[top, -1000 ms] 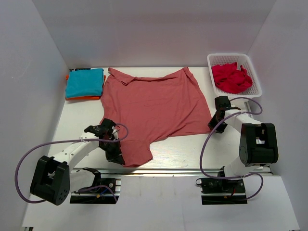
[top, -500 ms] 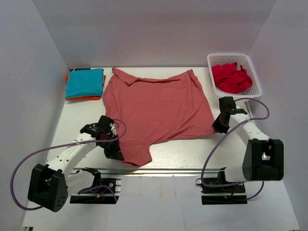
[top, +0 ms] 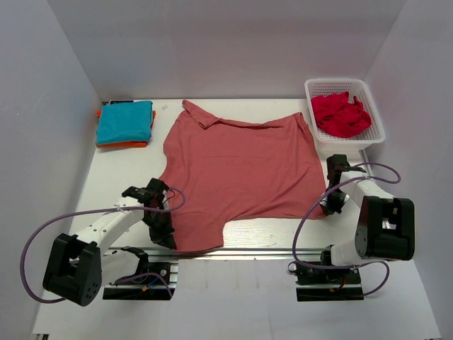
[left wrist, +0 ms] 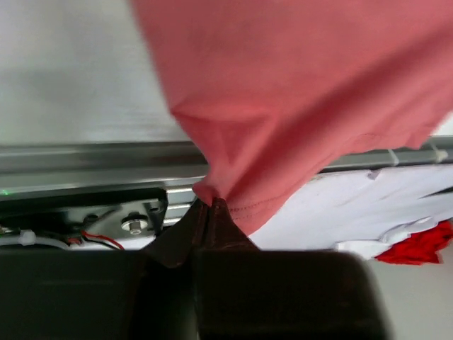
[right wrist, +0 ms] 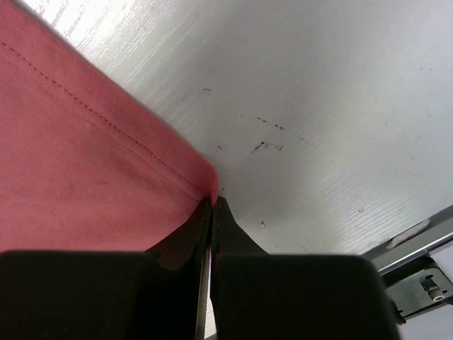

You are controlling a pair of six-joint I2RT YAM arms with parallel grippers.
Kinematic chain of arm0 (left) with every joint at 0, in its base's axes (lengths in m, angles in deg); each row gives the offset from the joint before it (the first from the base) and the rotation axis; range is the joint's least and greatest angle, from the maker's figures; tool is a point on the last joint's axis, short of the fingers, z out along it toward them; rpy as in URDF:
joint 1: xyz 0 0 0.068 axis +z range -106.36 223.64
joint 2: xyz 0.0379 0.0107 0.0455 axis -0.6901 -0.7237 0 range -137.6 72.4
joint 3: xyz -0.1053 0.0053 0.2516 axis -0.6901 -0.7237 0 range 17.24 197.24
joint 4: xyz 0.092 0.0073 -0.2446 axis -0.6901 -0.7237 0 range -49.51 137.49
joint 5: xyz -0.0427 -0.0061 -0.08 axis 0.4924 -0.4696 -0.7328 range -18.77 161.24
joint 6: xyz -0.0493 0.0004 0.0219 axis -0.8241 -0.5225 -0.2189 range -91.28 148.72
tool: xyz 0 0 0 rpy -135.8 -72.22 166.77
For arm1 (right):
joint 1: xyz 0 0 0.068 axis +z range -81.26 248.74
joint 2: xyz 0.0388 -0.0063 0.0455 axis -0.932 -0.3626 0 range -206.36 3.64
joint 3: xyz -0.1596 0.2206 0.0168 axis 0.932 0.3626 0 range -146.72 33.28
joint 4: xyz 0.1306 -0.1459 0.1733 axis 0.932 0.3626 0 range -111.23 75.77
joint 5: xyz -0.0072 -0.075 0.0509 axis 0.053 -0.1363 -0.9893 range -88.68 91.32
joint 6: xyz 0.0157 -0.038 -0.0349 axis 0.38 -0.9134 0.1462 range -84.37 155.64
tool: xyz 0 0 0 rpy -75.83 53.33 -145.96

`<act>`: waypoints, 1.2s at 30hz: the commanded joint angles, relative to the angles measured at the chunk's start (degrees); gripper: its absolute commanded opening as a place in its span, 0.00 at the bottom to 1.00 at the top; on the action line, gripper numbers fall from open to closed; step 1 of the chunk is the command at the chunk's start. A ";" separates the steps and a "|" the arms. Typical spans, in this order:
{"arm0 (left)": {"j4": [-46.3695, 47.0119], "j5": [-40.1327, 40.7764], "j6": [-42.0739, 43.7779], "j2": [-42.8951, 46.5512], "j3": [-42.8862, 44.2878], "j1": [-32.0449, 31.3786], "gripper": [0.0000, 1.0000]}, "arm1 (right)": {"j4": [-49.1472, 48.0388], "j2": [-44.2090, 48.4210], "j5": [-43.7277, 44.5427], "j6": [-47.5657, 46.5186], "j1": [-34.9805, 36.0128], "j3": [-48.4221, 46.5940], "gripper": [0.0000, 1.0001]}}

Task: Fold and stack the t-shirts
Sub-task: Flatten out the tshirt

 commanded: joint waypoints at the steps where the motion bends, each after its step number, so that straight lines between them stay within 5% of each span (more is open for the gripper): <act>1: -0.68 -0.46 -2.75 -0.70 -1.19 -0.18 0.14 | 0.64 -2.78 1.66 1.70 -0.55 0.91 0.00; 2: -0.68 0.85 -3.28 -1.83 -1.19 -0.19 0.32 | 0.64 -3.23 2.19 2.05 -0.72 0.91 0.10; 3: -1.90 1.73 -3.81 -2.45 -0.24 -0.71 0.80 | 0.64 -3.50 2.71 2.22 -0.73 0.65 0.34; 4: -2.78 3.48 -3.82 -3.07 0.64 -0.71 0.95 | 1.25 -3.76 3.33 2.57 -0.73 -0.14 0.44; 5: -3.57 4.28 -3.82 -3.08 2.48 -0.71 0.99 | 1.86 -3.59 4.73 3.10 -0.55 -0.67 0.49; 9: -4.72 7.09 -2.25 -3.69 10.12 -0.71 0.99 | 2.23 0.62 6.93 2.23 -0.20 -4.18 0.79; 12: -4.72 16.13 -0.75 -5.53 21.19 -0.71 0.99 | -1.53 5.11 5.10 -2.07 0.59 -6.47 0.90; 16: 4.63 26.85 2.07 -9.84 32.53 -0.71 0.99 | -10.06 9.07 1.77 -6.55 2.00 -9.19 0.90; 22: 33.03 18.70 10.85 -18.79 34.39 0.52 0.99 | -20.71 0.65 -5.38 -13.76 10.34 -19.36 0.90; 27: 33.08 22.04 13.85 -38.54 51.57 1.13 0.99 | -27.11 -11.81 -10.63 -22.38 15.44 -30.79 0.90; 31: 31.13 16.88 15.25 -59.44 71.70 4.29 0.99 | -28.37 -22.29 -15.04 -24.14 16.50 -41.17 0.90; 36: 32.97 11.32 15.25 -72.21 82.99 7.28 0.99 | -24.15 -38.99 -16.88 -26.15 16.50 -60.15 0.90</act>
